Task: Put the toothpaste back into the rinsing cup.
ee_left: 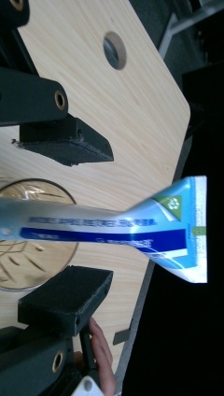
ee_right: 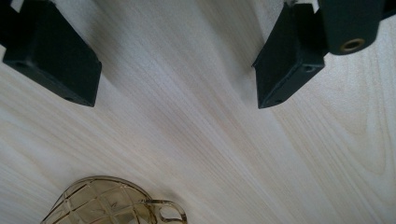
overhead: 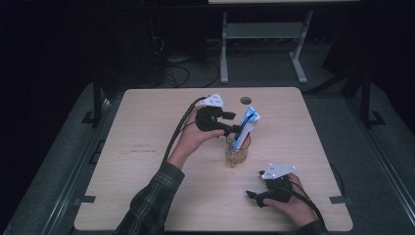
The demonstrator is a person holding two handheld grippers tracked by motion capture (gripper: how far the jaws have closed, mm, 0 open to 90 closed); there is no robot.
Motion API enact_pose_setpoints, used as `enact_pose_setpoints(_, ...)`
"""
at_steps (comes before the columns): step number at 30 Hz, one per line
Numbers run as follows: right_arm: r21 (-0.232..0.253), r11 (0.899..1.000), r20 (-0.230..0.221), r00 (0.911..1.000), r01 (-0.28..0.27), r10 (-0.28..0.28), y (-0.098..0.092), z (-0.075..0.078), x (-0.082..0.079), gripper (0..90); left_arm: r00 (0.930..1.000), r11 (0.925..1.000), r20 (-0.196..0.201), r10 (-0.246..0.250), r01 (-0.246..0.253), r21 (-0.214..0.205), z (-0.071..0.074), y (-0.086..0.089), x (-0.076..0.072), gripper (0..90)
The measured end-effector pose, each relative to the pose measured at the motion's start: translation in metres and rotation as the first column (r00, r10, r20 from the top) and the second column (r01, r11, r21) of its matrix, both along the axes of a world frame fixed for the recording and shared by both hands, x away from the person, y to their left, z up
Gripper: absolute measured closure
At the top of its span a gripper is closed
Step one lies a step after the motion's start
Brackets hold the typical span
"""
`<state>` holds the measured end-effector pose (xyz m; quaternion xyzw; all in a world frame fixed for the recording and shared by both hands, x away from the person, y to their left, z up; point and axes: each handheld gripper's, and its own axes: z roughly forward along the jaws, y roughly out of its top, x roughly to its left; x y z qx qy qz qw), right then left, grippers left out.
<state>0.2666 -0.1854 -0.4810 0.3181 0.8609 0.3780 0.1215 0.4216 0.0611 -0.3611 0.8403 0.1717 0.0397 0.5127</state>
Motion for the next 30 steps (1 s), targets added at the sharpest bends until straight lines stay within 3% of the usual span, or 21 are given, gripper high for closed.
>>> enact_pose_setpoints(17,0.0,1.0,0.0,1.0,0.004,-0.004,0.0,0.0,0.001,13.5,0.9966,0.9943,0.002,0.082,-0.082,0.068,0.0,0.051,-0.026,34.1)
enact_pose_setpoints(21,-0.006,1.0,0.003,1.0,0.003,-0.003,0.0,0.0,0.001,13.5,0.9934,0.9873,0.022,0.113,-0.115,0.109,-0.003,0.061,-0.034,32.6)
enact_pose_setpoints(25,-0.005,1.0,0.002,1.0,0.004,-0.004,0.0,0.0,0.001,13.4,0.9916,0.9849,0.006,0.129,-0.129,0.116,-0.008,0.073,-0.043,31.5)
enact_pose_setpoints(30,-0.005,1.0,0.002,1.0,0.005,-0.005,0.0,0.0,0.001,13.4,0.9872,0.9781,0.012,0.159,-0.159,0.134,-0.013,0.088,-0.055,29.9)
